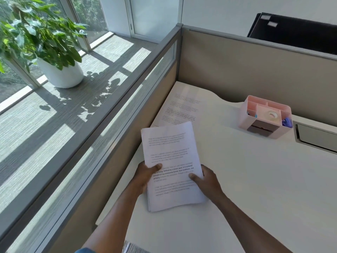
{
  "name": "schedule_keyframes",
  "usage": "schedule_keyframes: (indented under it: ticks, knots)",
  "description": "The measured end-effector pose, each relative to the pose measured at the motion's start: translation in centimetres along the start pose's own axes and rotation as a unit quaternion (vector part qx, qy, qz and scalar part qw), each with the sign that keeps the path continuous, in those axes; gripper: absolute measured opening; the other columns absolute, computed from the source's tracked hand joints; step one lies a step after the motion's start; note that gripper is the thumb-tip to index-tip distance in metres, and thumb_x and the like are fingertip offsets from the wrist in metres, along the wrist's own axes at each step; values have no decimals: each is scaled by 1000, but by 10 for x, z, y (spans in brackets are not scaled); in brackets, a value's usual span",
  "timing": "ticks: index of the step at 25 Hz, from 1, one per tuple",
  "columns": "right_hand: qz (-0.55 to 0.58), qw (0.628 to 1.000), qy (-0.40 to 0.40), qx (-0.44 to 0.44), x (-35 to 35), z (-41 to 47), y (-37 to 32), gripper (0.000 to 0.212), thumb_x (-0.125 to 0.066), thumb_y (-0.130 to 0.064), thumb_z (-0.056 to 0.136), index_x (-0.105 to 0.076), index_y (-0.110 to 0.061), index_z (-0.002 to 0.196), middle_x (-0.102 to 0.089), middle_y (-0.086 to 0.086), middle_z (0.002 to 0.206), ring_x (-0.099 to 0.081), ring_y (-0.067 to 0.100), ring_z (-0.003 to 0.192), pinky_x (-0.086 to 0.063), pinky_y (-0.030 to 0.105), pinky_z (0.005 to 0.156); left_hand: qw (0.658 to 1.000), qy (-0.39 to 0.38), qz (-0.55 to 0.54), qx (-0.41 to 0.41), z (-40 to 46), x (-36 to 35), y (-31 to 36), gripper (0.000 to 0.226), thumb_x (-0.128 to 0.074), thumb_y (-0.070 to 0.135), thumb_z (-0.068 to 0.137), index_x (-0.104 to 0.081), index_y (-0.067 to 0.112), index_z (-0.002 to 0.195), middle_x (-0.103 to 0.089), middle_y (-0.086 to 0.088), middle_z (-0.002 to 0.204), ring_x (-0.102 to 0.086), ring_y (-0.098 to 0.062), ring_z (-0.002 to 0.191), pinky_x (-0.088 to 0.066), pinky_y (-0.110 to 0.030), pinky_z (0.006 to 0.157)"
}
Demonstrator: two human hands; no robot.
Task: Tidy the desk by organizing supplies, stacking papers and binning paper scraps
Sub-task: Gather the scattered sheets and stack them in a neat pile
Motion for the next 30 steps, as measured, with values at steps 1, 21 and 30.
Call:
schedule_keyframes:
  ticks: [1, 21, 30]
  knots:
    - [-13, 1000, -14, -11, -2, 5, 4, 18, -70, -33, 87, -67, -24, 103, -72, -13, 95, -65, -2, 83, -47, 16, 63, 1000, 20, 16, 16, 6, 5, -4, 33, -75, 5, 87, -68, 6, 119, -73, -18, 115, -73, -34, 98, -60, -48, 87]
    - [-386, 921, 23, 55, 93, 144, 25, 50, -47, -37, 102, -40, -24, 149, -24, -4, 162, -20, 21, 150, -18, 41, 119, 994, 55, 24, 94, 44, 21, -14, 21, -76, 5, 85, -74, 14, 103, -79, -8, 91, -77, -27, 78, -60, -35, 62]
    - [-365, 928, 46, 65, 140, 48, 84, 51, -54, -32, 99, -45, -15, 146, -51, -8, 146, -31, 14, 145, -25, 27, 113, 994, 40, 27, 99, 44, 20, -7, 20, -76, 5, 84, -73, 14, 102, -79, -10, 87, -76, -30, 75, -60, -35, 57]
Point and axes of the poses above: each hand's wrist, its own z-axis towards the middle knuckle, its own x-axis out of the back of the hand, y = z × x, the point moved 2 cm from there along z, towards the middle knuckle
